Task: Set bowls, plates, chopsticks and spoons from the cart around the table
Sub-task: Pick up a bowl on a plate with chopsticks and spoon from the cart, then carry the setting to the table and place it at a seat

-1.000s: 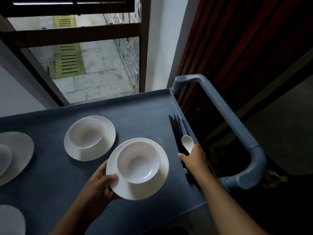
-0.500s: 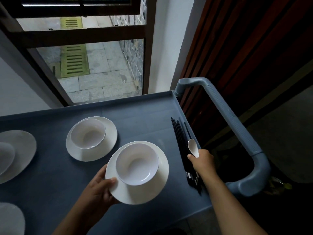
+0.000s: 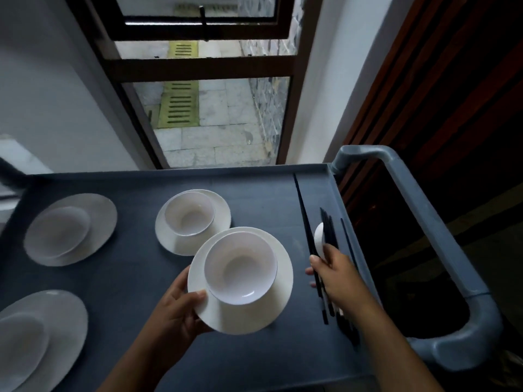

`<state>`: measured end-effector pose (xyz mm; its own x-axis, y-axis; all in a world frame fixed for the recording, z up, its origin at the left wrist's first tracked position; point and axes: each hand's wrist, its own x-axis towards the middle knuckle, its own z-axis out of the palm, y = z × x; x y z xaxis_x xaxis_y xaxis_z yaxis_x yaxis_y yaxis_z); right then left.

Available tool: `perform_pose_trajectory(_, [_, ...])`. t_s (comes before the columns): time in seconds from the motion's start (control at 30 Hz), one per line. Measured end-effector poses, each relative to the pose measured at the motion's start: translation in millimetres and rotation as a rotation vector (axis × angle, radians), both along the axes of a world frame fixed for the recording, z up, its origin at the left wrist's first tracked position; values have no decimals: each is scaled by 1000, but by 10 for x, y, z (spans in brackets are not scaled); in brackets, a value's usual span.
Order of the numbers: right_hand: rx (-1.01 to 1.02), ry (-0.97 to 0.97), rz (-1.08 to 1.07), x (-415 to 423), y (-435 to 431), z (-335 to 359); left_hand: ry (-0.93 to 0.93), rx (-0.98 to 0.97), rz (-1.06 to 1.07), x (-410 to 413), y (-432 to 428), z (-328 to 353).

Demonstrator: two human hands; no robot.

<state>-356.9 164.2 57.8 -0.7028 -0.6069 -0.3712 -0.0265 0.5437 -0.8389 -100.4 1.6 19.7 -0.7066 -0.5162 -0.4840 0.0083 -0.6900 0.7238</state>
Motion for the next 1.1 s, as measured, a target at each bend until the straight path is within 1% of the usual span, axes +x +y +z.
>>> perform_pose_trajectory(0.07, [-158,-193,6,159,-194,71,9,-16,65,128,40,60])
perform_pose_trajectory(0.13, [-235,-314,35,318,-379,131,9,-53,126,279,102,137])
perform_pose_trajectory(0.23, [-229,-401,174,563,-625,199,-17,-104,260,557,226,256])
perform_pose_trajectory(0.4, [-201,-475,398,1135,-950,324,-42,-131,511,1171,505,405])
perform_pose_trajectory(0.6, [-145,-492,724,2032,-1171,478,-85,-151,801,2029,972,590])
perform_pose_trajectory(0.77, [-84,-466,918,3049,-1227,565,-121,-161,991,2820,1446,668])
perform_pose_trajectory(0.9, [-77,-446,1064,3936,-1104,619,-133,-145,1155,3539,1880,658])
perform_pose_trajectory(1.1, [-68,-448,1298,5272,-737,636,-144,-168,1347,4616,2663,635])
